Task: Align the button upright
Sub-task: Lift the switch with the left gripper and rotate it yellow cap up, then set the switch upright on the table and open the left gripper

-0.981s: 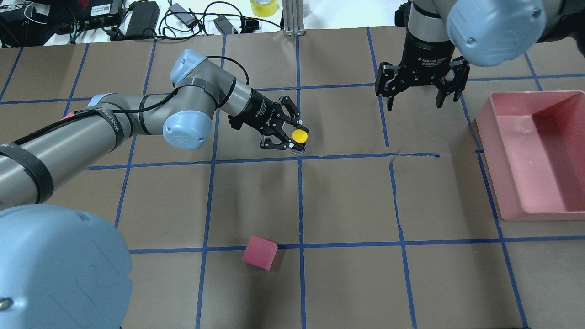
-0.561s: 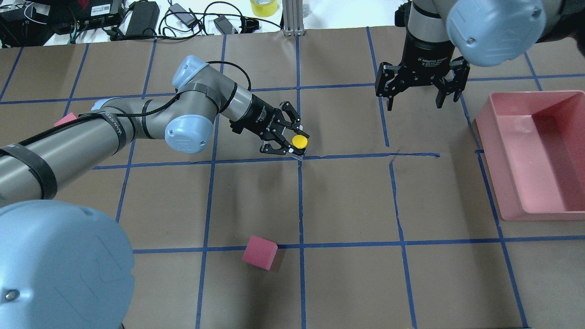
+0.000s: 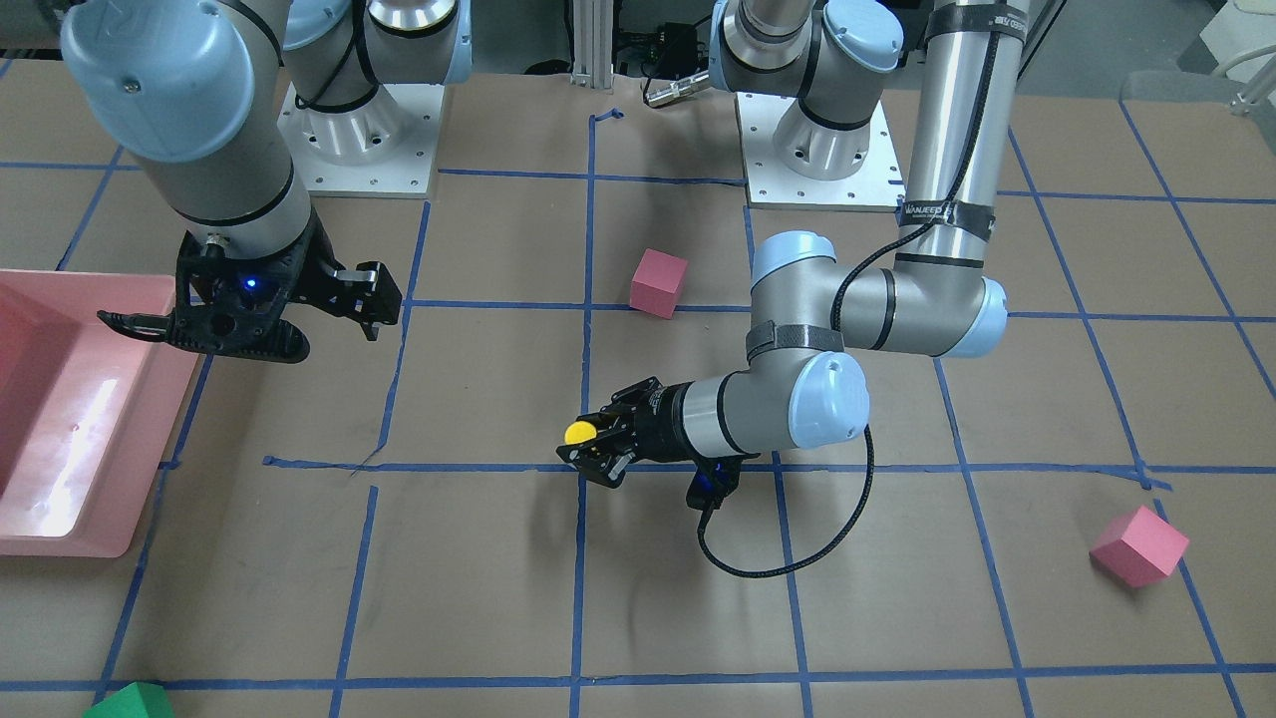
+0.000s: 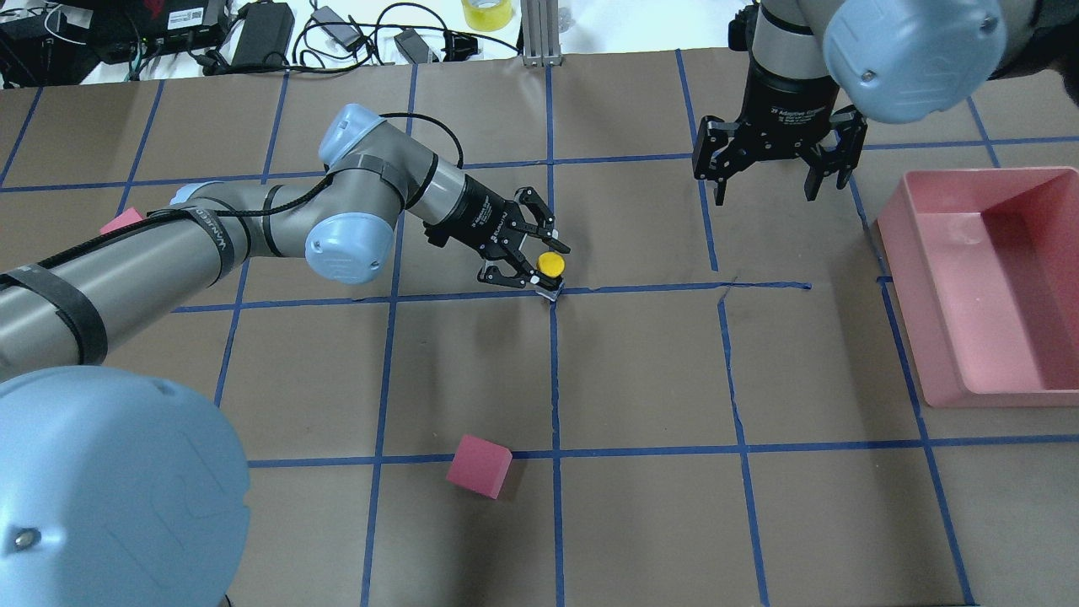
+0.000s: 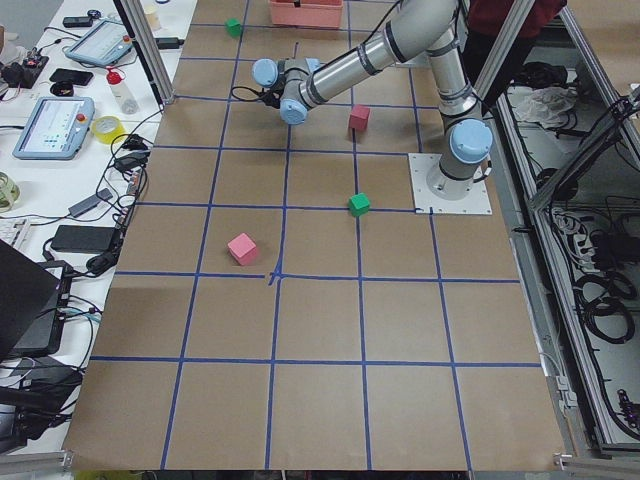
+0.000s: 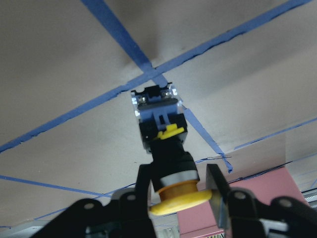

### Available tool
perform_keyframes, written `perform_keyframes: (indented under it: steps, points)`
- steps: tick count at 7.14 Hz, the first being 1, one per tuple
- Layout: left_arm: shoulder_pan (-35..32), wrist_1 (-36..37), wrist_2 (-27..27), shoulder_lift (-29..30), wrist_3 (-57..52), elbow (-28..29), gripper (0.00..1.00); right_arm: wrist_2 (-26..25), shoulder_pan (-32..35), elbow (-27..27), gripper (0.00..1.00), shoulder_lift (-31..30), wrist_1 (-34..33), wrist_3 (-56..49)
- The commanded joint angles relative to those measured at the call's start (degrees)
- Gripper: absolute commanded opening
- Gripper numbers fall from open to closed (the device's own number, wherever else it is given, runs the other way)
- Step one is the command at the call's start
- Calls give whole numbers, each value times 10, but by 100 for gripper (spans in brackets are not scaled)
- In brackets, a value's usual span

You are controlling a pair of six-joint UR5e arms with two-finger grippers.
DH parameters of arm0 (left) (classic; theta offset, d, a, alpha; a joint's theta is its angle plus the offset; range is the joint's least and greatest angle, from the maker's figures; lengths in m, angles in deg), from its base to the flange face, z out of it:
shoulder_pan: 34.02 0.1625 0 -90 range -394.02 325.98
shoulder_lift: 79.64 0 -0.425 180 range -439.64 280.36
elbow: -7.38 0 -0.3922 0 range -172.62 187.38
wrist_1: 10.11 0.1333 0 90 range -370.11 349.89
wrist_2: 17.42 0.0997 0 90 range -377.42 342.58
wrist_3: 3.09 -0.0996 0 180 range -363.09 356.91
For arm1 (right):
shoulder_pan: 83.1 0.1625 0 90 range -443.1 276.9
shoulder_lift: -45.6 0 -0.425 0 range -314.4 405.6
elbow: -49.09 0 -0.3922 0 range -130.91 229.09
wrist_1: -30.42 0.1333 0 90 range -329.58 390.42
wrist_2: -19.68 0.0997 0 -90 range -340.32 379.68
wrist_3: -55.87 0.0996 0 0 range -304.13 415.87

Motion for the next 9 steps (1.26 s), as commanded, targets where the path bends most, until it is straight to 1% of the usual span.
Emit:
perform_keyframes:
  steps: [1, 2, 3, 4, 5, 6, 7, 8, 9]
  points:
    - [0, 0, 3, -6, 3, 2, 75, 0, 0, 0, 100, 0, 0, 0]
    - [0, 0, 18, -22, 3, 11, 75, 0, 0, 0, 100, 0, 0, -3]
    - [-3, 0, 87, -40, 1, 31, 81, -1, 0, 0, 100, 0, 0, -5]
    - [-4, 0, 123, -69, -2, 41, 90, -1, 0, 0, 100, 0, 0, -5]
    - [-3, -5, 150, -102, -20, 45, 92, 0, 0, 0, 100, 0, 0, -5]
    - [1, -43, 190, -121, -72, 53, 93, 0, 0, 0, 100, 0, 0, -5]
    - [2, -126, 236, -136, -163, 82, 93, 0, 0, 0, 100, 0, 0, -5]
    - [-4, -200, 293, -166, -257, 116, 93, -1, 0, 1, 100, 0, 1, -5]
    - [-4, -257, 300, -205, -358, 133, 96, -1, 0, 7, 100, -1, 0, -4]
